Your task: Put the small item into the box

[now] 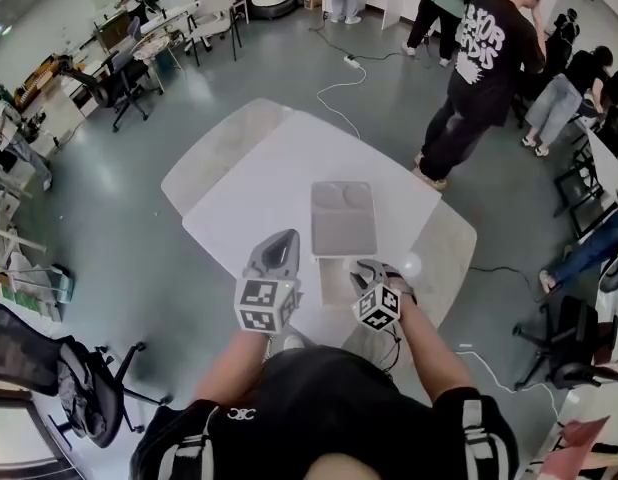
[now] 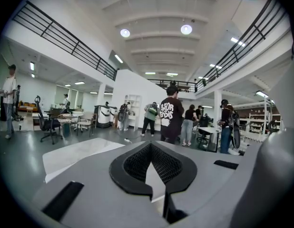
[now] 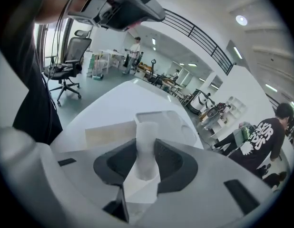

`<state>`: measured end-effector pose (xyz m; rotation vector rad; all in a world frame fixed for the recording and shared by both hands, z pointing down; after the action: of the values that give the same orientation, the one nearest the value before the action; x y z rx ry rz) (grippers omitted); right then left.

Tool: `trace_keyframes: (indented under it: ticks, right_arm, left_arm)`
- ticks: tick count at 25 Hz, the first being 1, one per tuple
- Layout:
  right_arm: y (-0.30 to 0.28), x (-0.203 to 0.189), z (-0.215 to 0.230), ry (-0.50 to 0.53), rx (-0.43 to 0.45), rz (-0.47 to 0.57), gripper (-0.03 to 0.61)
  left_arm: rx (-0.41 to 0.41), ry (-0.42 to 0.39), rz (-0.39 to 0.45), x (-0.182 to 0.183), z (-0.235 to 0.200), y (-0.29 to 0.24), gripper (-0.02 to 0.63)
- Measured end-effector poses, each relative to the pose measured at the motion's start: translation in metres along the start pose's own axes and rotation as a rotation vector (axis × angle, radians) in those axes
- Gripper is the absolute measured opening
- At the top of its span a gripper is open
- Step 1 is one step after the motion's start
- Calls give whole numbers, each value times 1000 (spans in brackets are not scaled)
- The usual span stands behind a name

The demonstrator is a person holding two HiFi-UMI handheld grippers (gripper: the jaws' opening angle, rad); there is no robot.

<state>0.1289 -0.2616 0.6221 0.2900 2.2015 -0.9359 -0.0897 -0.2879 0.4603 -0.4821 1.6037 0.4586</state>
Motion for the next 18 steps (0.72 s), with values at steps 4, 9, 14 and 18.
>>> trace_keyframes:
  ticks: [4,9,14,18]
  right_arm:
    - [-8,-3,-3,40,-2,-44,121]
    - [-23,-12,-7,81,50,-82,121]
    - [-38,-20,-15,75,98,-115,121]
    - [-49,-27,-17,60,123,-157,121]
  left_arm:
    - [13,-1,-1,2,-2,6,5]
    - [34,-3,-10,2,-7,11,5]
    - [52,-5,-6,3,-13,17,5]
    - [59,-10,-9,4,-16,16,5]
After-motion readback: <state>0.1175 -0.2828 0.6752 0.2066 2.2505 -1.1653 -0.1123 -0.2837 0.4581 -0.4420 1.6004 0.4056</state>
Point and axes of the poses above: the fingertips, and each gripper's own axes: y backward along the fingers, z to its right, x out of its top, the point moved 10 cm from there along y, backward along the fingers, and after that the axes turned 11 degrees about z, right-handed, at the moved point
